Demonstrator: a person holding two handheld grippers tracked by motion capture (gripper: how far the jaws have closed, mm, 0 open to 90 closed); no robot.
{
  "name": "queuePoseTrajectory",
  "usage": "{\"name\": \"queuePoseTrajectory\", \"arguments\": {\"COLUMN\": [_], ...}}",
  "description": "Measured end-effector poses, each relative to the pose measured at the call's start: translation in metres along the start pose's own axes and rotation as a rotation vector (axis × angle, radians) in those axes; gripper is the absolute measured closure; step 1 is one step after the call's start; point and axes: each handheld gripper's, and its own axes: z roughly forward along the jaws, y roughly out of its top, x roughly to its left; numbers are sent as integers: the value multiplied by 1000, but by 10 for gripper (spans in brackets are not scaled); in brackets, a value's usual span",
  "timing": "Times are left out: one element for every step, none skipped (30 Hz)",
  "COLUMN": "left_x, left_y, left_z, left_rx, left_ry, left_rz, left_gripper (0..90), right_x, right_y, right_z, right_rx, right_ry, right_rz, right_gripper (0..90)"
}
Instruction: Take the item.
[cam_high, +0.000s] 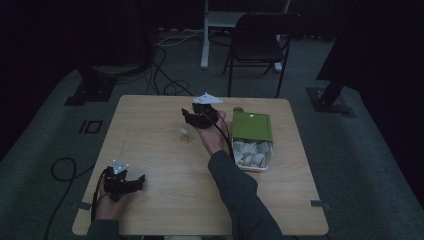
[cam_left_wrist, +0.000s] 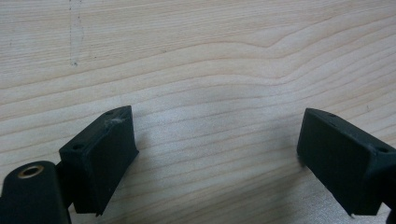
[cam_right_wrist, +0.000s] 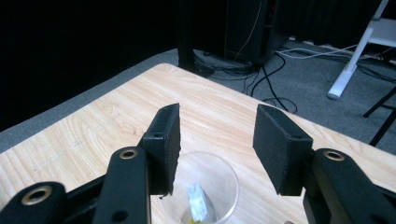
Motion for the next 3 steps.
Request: {"name": "queuePoseTrajectory", "arguments": {"left_x": [0, 0, 0], "left_y": [0, 0, 0], "left_z": [0, 0, 0], "left_rx": [0, 0, 0], "left_ry": [0, 0, 0], "left_rz": [0, 0, 0], "left_gripper": [124, 124, 123], "right_x": [0, -1, -1], "right_y": [-1, -3, -4], "right_z": [0, 0, 0], "right_rx": [4, 8, 10], "right_ry": [0, 1, -1], "right_rz": [-1, -1, -2], "right_gripper": [509, 509, 509]}}
